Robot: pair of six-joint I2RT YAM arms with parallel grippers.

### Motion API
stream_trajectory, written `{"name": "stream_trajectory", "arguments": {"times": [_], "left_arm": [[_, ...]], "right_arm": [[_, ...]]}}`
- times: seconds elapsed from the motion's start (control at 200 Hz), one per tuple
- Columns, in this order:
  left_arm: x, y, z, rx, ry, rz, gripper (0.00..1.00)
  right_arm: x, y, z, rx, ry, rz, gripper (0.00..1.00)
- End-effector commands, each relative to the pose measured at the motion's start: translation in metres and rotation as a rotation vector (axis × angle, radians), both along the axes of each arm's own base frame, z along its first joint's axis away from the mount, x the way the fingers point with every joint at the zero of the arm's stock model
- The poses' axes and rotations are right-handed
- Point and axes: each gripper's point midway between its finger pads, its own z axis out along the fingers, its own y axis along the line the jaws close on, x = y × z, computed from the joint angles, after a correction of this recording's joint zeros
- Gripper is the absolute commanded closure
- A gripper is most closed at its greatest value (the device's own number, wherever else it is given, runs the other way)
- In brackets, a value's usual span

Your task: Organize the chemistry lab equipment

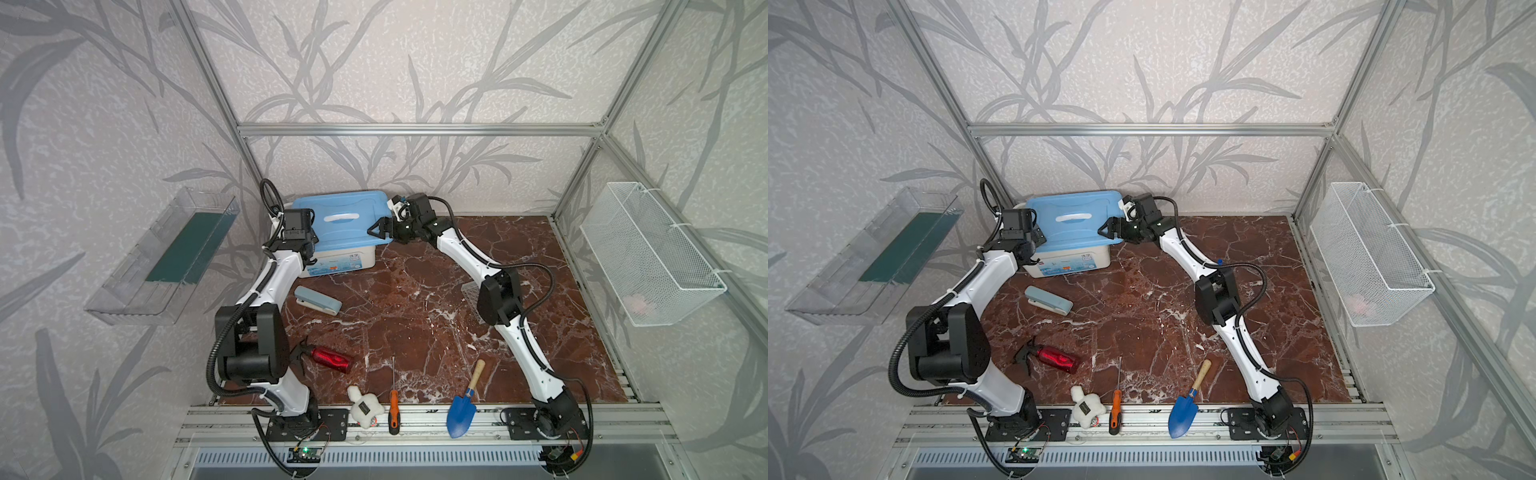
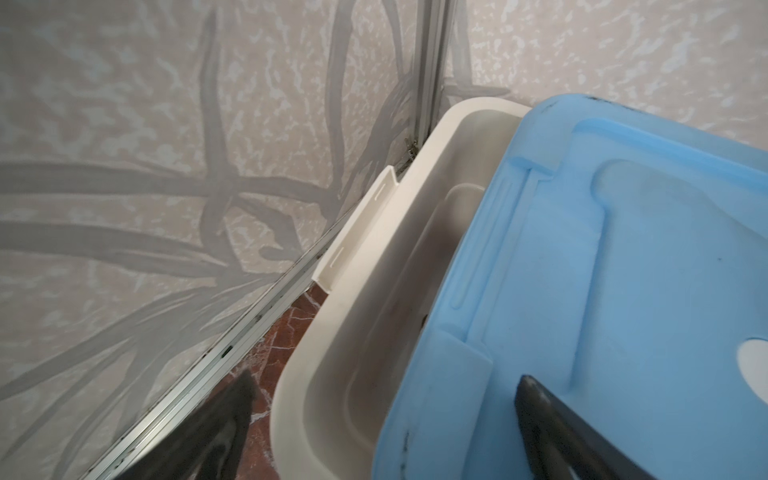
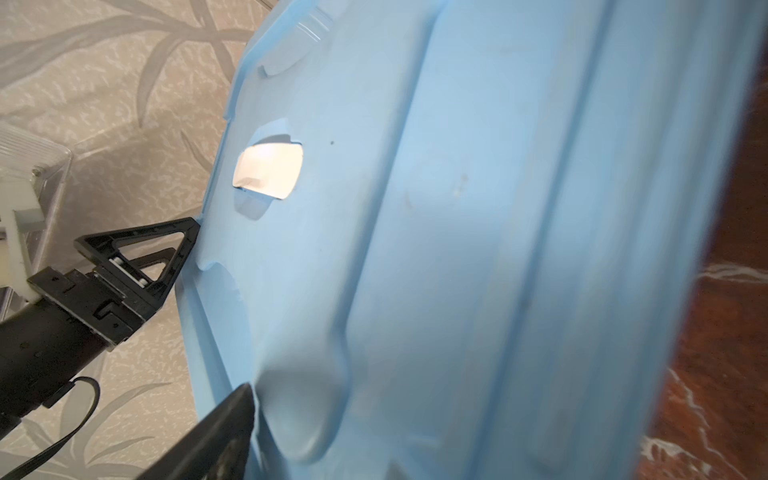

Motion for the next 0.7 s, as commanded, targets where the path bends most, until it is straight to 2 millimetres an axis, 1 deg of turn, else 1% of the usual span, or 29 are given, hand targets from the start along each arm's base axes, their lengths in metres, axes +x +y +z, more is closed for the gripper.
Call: {"name": "stream_trajectory", "arguments": {"times": [0.0,0.11,0.16,0.22,0.255,0.3,0.35,0.425,0.485,0.515,0.555,0.62,0.675,0.695], "left_arm": [[0.01,-0.011,-0.032,-0.044,0.054,-0.077,0.01],[0.02,-0.021,-0.042,-0.15,-0.022,-0.127,0.01],[0.023,-0.024,-0.046,-0.171,-0.026,-0.142,0.01],[0.021,-0.026,-0.047,-0.174,-0.019,-0.158,0.01],[0.018,-0.025,-0.046,-0.174,-0.036,-0.148,0.01],[0.013,-0.019,-0.047,-0.167,-0.05,-0.1,0.01],[0.006,-0.009,-0.053,-0.165,-0.012,-0.038,0.01],[0.002,-0.005,-0.065,-0.165,0.052,-0.009,0.01],[0.006,-0.015,-0.071,-0.194,0.068,-0.057,0.02],[0.008,-0.02,-0.073,-0.22,0.063,-0.08,0.05],[0.014,-0.032,-0.074,-0.24,0.055,-0.155,0.09],[0.02,-0.05,-0.075,-0.276,0.052,-0.238,0.11],[0.019,-0.063,-0.074,-0.286,0.096,-0.279,0.11],[0.014,-0.066,-0.072,-0.277,0.132,-0.278,0.11]], "right_arm": [[0.003,-0.001,0.019,0.033,-0.021,0.009,0.11],[0.001,-0.003,0.019,0.031,-0.013,0.015,0.11],[0.001,-0.005,0.02,0.033,-0.017,0.022,0.11],[0.002,-0.006,0.023,0.042,-0.026,0.027,0.11],[0.003,-0.007,0.023,0.049,-0.023,0.026,0.11],[0.007,-0.009,0.023,0.062,-0.027,0.027,0.11],[0.011,-0.011,0.024,0.084,0.004,0.01,0.12],[0.014,-0.011,0.024,0.088,0.004,0.012,0.13],[0.015,-0.01,0.024,0.088,0.005,0.014,0.14],[0.015,-0.009,0.023,0.091,0.008,0.017,0.14],[0.015,-0.009,0.021,0.093,0.01,0.02,0.15],[0.016,-0.01,0.016,0.082,0.009,0.017,0.15],[0.016,-0.012,0.011,0.057,0.012,0.01,0.16],[0.016,-0.013,0.009,0.049,0.012,0.007,0.16]]}}
